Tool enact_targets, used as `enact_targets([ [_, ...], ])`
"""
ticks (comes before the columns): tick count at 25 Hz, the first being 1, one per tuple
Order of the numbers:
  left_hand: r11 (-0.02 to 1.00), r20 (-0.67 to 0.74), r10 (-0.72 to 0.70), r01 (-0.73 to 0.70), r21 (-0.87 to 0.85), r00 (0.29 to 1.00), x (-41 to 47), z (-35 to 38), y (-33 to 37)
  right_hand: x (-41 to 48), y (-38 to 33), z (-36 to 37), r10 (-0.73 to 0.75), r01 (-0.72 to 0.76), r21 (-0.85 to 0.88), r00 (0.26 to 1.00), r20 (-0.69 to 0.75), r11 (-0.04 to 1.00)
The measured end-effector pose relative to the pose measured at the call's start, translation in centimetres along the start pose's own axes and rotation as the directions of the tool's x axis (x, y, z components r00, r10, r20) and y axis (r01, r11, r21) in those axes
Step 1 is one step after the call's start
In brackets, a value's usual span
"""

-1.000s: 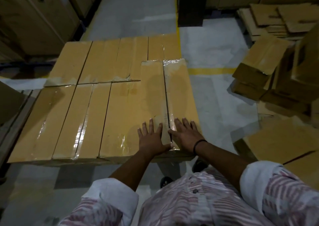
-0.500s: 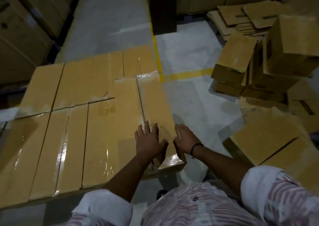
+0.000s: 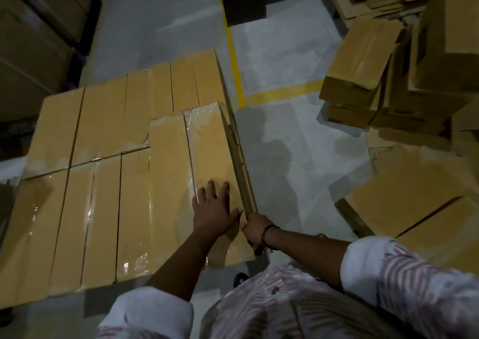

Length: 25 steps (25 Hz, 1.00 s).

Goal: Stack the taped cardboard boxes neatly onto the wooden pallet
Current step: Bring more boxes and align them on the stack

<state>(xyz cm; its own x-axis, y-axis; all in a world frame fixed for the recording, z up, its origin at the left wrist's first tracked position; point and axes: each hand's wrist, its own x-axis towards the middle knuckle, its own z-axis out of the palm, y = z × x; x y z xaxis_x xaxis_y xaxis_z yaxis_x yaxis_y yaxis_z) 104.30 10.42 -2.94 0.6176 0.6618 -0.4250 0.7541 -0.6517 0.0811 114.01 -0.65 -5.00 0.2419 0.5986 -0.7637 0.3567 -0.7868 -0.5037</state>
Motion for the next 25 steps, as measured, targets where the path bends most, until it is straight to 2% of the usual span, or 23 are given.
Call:
enact_targets([
  [6,1.000,0.042,0.011,-0.010,-0.023,0.999,1.3,-0.3,0.1,0.5,-0.3,-0.5,-0.050,0.049,0.035,0.999,0.020,0.998],
  [12,1.000,0.078,-0.001,0.001,-0.005,0.997,1.7,-0.8,-0.4,1.2,-1.3,-1.6,-0.075,0.077,0.088,0.997,-0.027,0.993],
  [19,0.996,0.053,-0.054,0.057,-0.067,0.997,2.1,-1.0,-0.6,1.5,-1.0,-5.1,-0.144,0.148,0.021,0.981,-0.133,0.989],
  [22,0.993,0.039,-0.078,0.081,-0.082,0.996,1.5,-0.6,-2.0,1.4,-0.8,-4.4,-0.173,0.180,0.031,0.973,-0.154,0.983],
  [25,0.997,0.036,-0.062,0.064,-0.043,0.997,0.3,-0.1,-3.0,1.0,-1.2,-2.4,-0.254,0.244,-0.075,0.945,-0.207,0.967],
])
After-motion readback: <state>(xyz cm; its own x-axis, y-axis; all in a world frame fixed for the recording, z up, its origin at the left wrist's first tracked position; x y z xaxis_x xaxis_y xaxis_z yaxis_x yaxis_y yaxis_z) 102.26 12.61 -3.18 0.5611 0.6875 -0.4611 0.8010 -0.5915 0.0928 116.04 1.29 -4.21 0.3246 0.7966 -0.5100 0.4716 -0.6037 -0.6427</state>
